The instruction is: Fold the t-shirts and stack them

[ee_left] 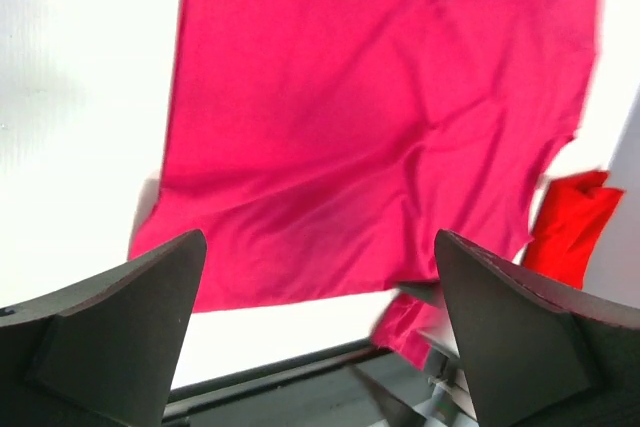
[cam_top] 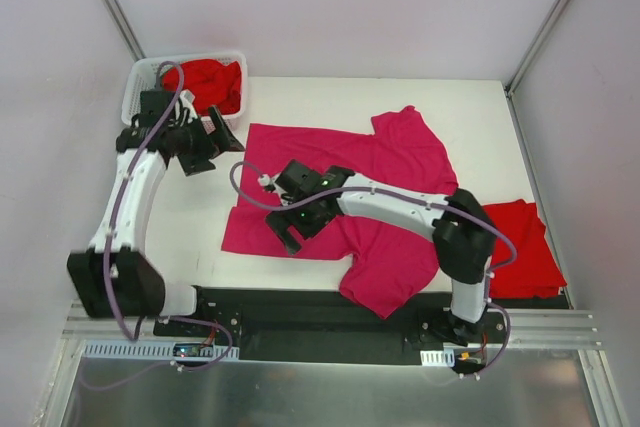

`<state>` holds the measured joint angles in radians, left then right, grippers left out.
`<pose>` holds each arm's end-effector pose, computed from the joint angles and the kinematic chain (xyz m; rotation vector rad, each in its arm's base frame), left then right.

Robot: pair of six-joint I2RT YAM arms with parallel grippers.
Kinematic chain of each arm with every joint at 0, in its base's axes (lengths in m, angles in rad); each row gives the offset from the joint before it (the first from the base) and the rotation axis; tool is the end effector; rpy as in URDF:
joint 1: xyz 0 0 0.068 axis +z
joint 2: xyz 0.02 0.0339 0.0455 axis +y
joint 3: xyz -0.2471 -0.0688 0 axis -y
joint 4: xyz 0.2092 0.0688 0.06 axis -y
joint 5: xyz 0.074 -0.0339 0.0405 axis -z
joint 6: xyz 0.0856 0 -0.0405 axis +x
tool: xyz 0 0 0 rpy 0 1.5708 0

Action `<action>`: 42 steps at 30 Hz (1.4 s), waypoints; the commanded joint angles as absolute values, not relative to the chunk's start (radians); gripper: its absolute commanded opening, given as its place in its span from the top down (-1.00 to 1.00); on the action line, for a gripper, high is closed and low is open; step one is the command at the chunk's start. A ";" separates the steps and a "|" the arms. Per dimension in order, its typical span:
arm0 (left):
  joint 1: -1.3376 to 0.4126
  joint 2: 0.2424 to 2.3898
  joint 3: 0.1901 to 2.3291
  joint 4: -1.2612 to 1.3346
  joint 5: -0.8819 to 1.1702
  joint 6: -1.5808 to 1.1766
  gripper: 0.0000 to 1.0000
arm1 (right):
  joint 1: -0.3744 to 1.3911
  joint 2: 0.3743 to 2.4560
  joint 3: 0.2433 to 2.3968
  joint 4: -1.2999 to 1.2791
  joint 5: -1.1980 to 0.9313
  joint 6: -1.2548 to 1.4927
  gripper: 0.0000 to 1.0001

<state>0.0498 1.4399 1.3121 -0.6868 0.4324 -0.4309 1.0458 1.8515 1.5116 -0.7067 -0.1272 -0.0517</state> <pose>0.3084 -0.0205 0.2810 -0.3664 2.3711 -0.6953 0.1837 0.3388 0.2002 -1.4463 2.2772 0.4960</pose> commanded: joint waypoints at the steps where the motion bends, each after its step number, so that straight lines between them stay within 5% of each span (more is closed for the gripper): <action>1: 0.040 1.168 1.163 -0.727 0.442 -0.506 -0.98 | 1.069 1.974 1.569 -0.687 -0.219 -0.083 -0.93; 8: 0.035 0.924 1.029 -0.724 0.492 -0.682 -0.99 | 1.068 2.094 1.632 -0.712 -0.311 -0.092 -0.93; 28: 0.021 0.980 1.152 -0.726 0.488 -0.650 -0.99 | 1.127 2.144 1.709 -0.739 -0.701 -0.077 -0.93; 42: 0.012 0.959 1.131 -0.727 0.486 -0.647 -0.98 | 1.095 2.081 1.695 -0.755 -0.305 -0.103 -0.93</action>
